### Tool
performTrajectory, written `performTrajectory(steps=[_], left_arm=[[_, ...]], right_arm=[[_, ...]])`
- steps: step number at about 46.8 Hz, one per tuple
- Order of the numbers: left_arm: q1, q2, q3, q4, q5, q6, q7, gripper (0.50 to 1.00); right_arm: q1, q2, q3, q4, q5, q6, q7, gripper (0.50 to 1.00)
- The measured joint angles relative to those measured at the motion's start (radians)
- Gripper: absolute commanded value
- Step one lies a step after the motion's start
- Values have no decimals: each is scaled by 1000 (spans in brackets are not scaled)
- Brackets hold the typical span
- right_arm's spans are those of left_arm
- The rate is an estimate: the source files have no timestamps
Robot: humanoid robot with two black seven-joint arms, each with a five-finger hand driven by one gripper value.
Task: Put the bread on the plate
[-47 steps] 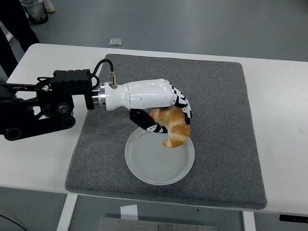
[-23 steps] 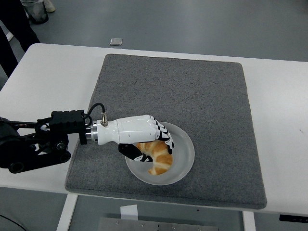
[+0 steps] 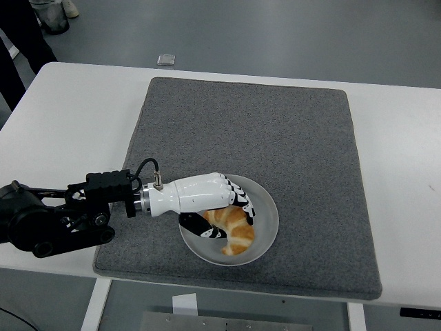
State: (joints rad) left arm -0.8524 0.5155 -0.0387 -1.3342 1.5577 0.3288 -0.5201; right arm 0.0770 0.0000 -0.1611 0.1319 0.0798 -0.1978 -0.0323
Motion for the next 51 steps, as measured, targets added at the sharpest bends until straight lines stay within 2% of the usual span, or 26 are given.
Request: performTrajectory(steps=[27, 29, 34, 37, 51], left_arm=[[44, 0, 0, 20, -23, 44, 0, 501], [44, 0, 0, 20, -25, 44, 0, 531], [44, 0, 0, 21, -39, 44, 0, 660], [43, 0, -1, 21, -56, 44, 0, 692], [41, -2, -2, 21, -92, 45, 2, 748]], right_arm=[[0, 0, 2, 0, 0, 0, 0, 952], [0, 0, 2, 0, 0, 0, 0, 952], [0, 0, 2, 0, 0, 0, 0, 952], [0, 0, 2, 0, 0, 0, 0, 952], [0, 0, 1, 0, 0, 0, 0, 952]])
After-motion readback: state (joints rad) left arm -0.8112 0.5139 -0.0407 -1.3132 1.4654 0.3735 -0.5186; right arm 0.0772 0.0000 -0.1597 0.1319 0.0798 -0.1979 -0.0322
